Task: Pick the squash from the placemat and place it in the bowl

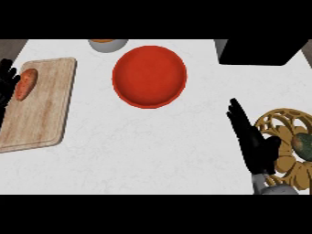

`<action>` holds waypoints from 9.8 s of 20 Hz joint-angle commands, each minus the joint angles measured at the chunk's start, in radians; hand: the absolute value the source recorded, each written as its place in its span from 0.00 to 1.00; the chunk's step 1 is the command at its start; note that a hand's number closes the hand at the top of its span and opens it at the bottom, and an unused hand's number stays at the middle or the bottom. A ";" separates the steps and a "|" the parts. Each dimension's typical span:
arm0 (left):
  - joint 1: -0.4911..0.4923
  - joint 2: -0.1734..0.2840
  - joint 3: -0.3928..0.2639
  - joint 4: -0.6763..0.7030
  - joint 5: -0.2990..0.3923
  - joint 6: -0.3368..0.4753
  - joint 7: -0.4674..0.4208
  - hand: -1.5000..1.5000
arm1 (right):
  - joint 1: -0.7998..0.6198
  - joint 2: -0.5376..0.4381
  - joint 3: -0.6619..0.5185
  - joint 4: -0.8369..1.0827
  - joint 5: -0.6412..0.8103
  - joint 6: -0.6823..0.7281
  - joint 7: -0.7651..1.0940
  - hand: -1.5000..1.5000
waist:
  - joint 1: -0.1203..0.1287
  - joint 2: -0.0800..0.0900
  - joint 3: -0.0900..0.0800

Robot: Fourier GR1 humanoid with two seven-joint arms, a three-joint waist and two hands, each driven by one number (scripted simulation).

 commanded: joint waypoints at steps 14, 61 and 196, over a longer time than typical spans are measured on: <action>-0.009 -0.117 -0.109 0.057 0.092 -0.120 0.140 0.50 | 0.122 -0.365 -0.367 0.250 0.035 0.353 -0.875 0.00 | -0.033 0.019 0.008; -0.098 -0.221 0.020 0.141 -0.010 -0.228 0.181 0.50 | 0.015 -0.541 -0.272 -0.279 0.653 0.752 0.265 0.00 | -0.024 0.017 0.005; -0.168 -0.319 0.117 0.126 -0.108 -0.382 0.205 0.50 | -1.286 0.220 -0.244 1.046 0.908 0.024 0.449 1.00 | 0.072 0.056 0.003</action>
